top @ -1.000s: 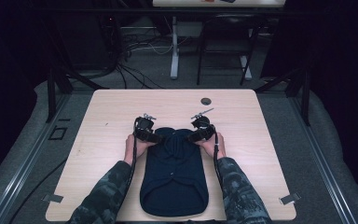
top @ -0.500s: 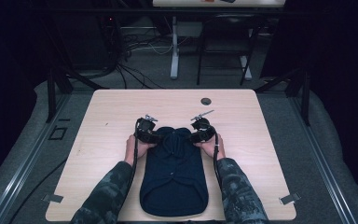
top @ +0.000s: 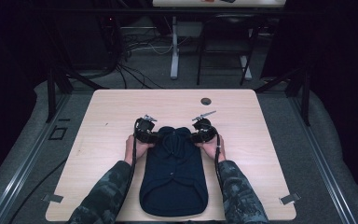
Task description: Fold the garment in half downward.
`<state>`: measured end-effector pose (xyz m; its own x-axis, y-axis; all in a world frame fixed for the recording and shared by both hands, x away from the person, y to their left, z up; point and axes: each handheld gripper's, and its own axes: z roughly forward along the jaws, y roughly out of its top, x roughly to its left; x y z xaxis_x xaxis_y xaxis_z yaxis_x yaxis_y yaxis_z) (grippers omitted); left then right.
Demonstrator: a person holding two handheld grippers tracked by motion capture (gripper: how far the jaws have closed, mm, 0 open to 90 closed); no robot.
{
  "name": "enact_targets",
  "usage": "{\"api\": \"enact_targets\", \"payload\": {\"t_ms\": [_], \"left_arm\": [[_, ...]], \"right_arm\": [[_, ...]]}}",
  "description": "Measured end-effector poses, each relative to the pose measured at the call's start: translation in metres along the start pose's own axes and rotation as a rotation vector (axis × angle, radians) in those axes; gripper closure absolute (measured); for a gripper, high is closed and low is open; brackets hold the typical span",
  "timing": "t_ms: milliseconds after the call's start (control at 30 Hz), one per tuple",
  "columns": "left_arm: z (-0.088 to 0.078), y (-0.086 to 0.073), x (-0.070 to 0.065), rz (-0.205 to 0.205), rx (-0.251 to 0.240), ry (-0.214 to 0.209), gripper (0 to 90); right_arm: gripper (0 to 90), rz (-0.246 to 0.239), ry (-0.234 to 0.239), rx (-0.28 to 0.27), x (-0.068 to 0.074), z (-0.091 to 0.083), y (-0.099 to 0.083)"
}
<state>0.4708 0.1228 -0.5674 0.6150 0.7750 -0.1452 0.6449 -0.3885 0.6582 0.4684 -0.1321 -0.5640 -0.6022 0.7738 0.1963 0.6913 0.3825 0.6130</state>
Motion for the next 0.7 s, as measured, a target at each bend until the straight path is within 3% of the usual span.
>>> {"api": "enact_targets", "payload": {"t_ms": [233,500,700], "left_arm": [[-0.011,0.000,-0.001,0.004,-0.041,-0.016,72.8],[-0.030,0.004,-0.004,0.041,-0.099,-0.013,72.9],[-0.043,0.001,-0.008,0.045,-0.158,-0.020,72.6]], "right_arm": [[72.4,-0.036,0.004,-0.062,0.006,-0.014,-0.001],[72.8,-0.102,-0.008,-0.112,0.017,-0.034,0.003],[72.8,-0.158,-0.001,-0.156,0.025,-0.049,0.003]]}}
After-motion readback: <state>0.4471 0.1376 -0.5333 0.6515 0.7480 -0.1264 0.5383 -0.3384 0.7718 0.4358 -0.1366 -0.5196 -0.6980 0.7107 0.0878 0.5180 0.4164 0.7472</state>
